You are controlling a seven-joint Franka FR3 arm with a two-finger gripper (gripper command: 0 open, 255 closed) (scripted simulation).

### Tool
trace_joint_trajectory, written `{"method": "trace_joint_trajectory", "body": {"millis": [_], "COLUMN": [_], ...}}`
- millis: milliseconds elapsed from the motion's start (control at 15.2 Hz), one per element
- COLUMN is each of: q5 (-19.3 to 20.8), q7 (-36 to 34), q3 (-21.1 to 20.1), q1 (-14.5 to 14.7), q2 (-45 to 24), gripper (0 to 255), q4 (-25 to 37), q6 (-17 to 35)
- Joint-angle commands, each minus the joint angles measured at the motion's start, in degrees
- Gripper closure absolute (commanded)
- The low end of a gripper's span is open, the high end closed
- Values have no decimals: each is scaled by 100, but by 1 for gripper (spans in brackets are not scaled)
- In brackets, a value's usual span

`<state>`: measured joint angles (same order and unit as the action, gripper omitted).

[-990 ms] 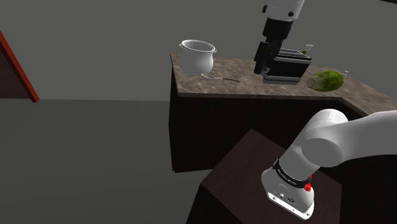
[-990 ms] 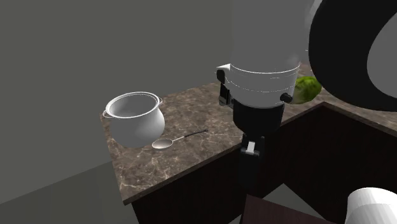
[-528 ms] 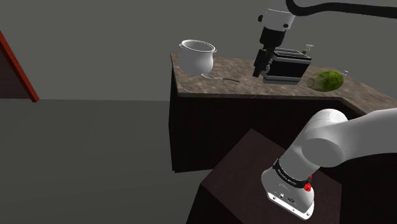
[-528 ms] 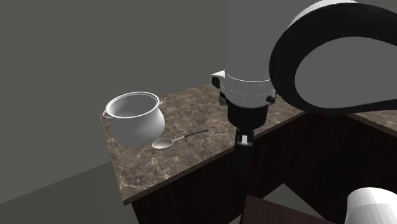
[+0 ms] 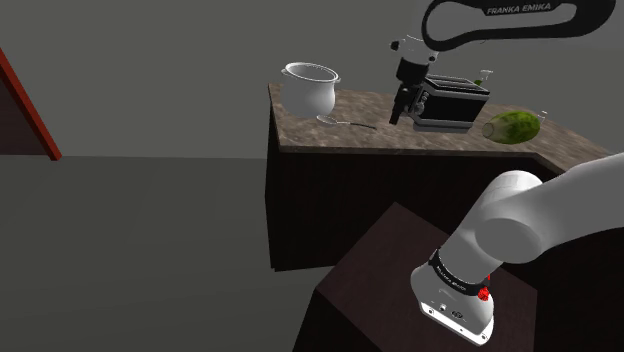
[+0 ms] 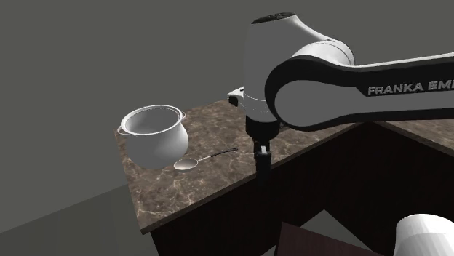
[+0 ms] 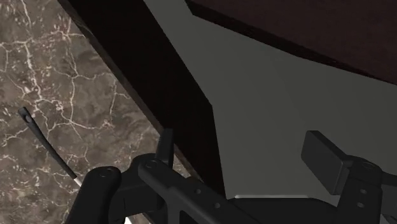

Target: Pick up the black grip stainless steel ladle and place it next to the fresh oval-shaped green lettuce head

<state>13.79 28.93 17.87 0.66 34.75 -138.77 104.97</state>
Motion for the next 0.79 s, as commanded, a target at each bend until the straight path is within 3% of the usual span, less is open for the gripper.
{"method": "trace_joint_trajectory", "body": {"millis": [0,396,726], "q5": [79,-44,-652], "q7": [455,1838,3184], "q3": [263,1027,1558], "q1": [61,351,612], "q2": [-319,-1508,-2695], "gripper": [0,0,0], "q4": [74,540,1160], "q6": [349,1328,1995]}}
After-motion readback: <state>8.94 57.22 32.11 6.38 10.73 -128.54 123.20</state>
